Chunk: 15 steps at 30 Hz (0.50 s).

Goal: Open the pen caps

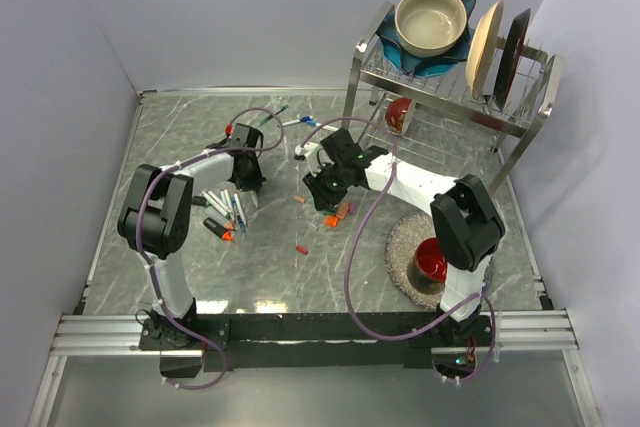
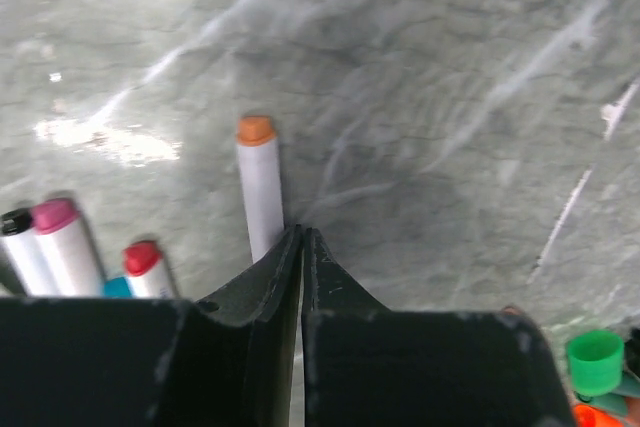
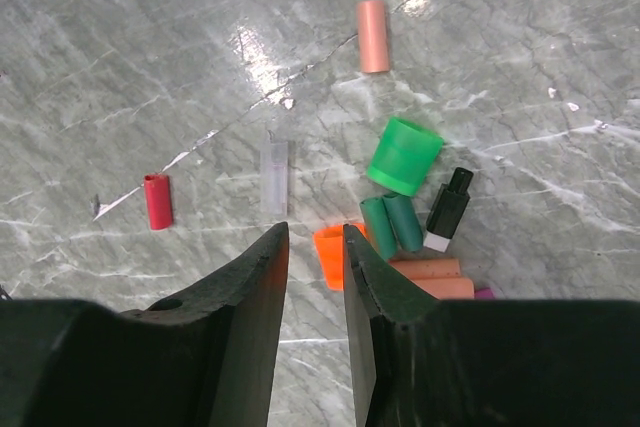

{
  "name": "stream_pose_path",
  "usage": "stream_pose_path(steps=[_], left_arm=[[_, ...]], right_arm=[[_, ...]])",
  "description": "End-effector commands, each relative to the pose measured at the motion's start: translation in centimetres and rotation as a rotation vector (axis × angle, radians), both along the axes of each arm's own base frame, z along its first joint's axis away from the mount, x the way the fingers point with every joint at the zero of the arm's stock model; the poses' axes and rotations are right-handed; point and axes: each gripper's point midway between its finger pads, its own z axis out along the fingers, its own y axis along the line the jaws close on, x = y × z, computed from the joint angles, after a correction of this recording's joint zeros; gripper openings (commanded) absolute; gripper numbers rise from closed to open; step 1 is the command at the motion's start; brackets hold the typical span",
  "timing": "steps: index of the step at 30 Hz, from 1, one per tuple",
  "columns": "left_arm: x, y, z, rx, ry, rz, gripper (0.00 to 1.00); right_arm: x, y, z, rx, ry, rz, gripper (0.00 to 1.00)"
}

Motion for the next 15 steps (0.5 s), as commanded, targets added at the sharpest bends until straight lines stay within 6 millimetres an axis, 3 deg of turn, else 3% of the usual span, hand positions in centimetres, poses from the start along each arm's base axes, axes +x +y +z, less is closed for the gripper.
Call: stream_pose_path(steps=[1, 11, 15], left_arm=[[-1.2, 2.2, 0.2, 0.056, 0.017, 0.031, 0.11], [-1.3, 3.7, 2.4, 0.064, -0.029, 0.063, 0.12], [-0.2, 3.1, 4.5, 0.034, -0.078, 0.044, 0.2]], right_arm=[[0.7, 0.1, 3.2, 0.055, -0.064, 0.004, 0.36], [0.8, 0.0, 3.6, 0.062, -0.068, 0.005, 0.36], [0.7, -0.1, 3.8, 0.066, -0.072, 0.011, 0.36]])
